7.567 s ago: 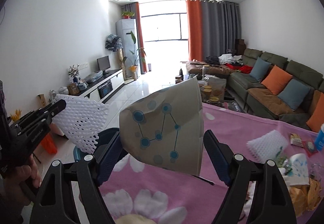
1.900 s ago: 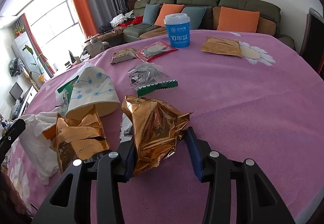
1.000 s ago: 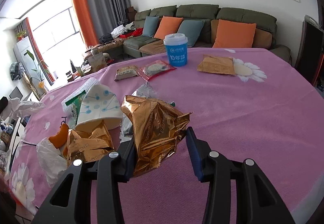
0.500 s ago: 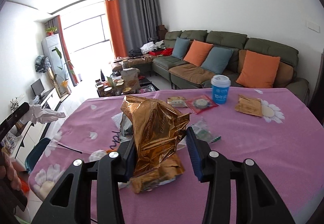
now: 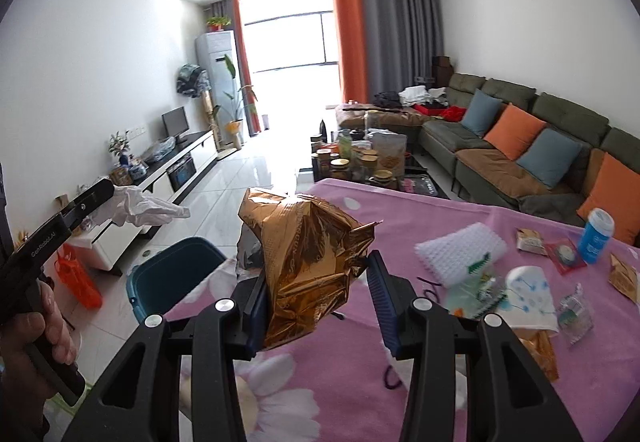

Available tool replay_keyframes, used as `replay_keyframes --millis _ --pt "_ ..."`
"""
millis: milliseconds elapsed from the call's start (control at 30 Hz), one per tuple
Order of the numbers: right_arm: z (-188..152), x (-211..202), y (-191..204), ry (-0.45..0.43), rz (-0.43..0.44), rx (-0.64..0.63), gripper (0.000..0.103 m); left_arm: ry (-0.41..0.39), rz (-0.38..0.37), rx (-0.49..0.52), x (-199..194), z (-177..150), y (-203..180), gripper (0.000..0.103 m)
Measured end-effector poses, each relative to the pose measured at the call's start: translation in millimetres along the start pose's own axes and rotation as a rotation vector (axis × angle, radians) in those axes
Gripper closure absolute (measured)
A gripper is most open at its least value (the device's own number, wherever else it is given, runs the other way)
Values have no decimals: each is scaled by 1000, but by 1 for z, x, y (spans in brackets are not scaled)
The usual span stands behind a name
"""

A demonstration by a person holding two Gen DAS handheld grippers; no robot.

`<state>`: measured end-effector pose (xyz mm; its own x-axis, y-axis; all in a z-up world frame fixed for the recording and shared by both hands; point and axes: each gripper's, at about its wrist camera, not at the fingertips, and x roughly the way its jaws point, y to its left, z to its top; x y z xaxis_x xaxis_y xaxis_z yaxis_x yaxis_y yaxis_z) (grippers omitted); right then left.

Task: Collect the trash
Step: 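Carry the foil wrapper and tissue with both tools to the teal bin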

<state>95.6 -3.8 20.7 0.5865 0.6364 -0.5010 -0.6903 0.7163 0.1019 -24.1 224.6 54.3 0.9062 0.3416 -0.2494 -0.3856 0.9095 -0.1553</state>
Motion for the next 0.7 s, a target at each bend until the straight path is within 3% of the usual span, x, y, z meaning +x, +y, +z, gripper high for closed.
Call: replay_keyframes --millis 367,700 --pt "23 66 91 92 192 -133 61 19 154 -38 -29 -8 94 101" --pt "31 147 150 242 274 -243 61 166 200 -102 10 -50 151 101"
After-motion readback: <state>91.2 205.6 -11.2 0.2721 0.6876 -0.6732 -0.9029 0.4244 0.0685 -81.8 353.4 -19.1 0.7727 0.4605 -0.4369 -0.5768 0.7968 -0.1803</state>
